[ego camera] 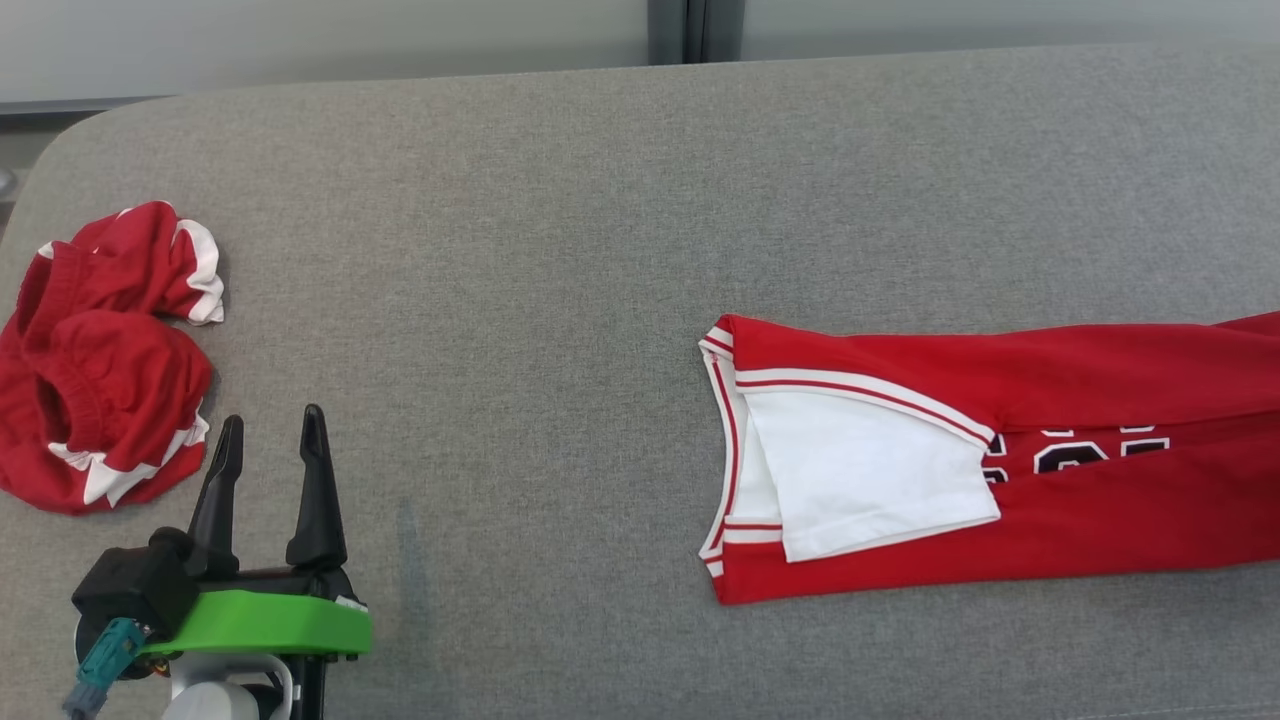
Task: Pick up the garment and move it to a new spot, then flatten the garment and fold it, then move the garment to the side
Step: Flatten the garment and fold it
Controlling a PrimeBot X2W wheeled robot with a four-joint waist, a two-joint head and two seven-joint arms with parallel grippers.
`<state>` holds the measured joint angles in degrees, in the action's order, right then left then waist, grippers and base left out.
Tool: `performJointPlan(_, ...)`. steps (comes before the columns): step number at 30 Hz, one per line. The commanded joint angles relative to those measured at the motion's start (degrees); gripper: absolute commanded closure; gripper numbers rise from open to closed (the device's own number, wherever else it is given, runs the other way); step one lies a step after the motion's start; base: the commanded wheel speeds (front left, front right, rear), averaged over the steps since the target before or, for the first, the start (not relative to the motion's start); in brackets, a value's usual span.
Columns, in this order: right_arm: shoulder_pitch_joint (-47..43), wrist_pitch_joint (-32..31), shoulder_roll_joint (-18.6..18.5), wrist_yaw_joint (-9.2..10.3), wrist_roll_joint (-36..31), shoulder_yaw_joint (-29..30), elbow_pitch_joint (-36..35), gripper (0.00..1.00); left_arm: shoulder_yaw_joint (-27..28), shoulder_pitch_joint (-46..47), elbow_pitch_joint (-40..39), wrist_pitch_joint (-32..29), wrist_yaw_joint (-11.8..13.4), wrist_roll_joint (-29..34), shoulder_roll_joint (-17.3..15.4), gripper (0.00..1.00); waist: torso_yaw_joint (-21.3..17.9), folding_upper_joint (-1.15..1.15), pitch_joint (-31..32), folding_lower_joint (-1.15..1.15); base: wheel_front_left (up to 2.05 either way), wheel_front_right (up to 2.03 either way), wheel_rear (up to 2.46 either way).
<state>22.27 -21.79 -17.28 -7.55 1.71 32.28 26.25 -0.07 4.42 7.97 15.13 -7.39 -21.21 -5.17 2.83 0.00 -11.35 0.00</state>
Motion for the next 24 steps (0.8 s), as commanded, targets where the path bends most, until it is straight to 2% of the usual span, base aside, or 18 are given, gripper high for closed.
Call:
performJointPlan(1,-1.09,-0.48,0.37,0.13,-0.64,0.72,-1.97,1.00,0.28,-0.73,0.15,0.00,-0.11,0.14,-0.04,0.00,-0.18,0.00,0.63,0.00,0.00,0.00,0.00)
performJointPlan(3,-1.71,-1.84,1.26,0.13,-0.57,0.64,-4.64,1.00,0.51,-0.90,0.20,0.00,-0.11,0.13,0.04,0.00,-0.30,0.00,0.93,0.00,0.00,0.00,0.00)
performJointPlan(6,-3.85,-5.25,3.85,0.11,0.73,-2.73,-9.52,1.00,0.40,-1.28,0.45,0.00,-0.11,0.01,0.37,0.00,-0.21,0.00,1.69,0.00,0.00,0.00,0.00)
performJointPlan(11,-7.32,-10.95,8.78,0.10,6.54,-13.90,-16.68,1.00,-0.13,-1.64,0.43,0.00,-0.11,-0.34,0.78,0.00,0.06,0.00,2.53,0.00,0.00,0.00,0.00)
performJointPlan(14,-8.84,-12.22,9.80,0.11,8.73,-21.13,-19.62,1.00,-0.48,-1.50,0.50,0.00,-0.11,-0.40,0.91,0.00,0.44,0.00,2.60,0.00,0.00,0.00,0.00)
performJointPlan(21,-7.04,-10.11,11.87,0.08,12.05,-36.61,-19.25,1.00,-1.11,-1.18,0.70,0.00,-0.12,-0.73,0.83,0.00,2.18,0.00,2.26,0.00,0.00,0.00,0.00)
performJointPlan(24,-5.13,-8.47,12.56,0.08,12.61,-40.53,-16.86,1.00,-1.33,-0.97,0.84,0.00,-0.12,-0.84,0.80,0.00,2.94,0.00,2.11,0.00,0.00,0.00,0.00)
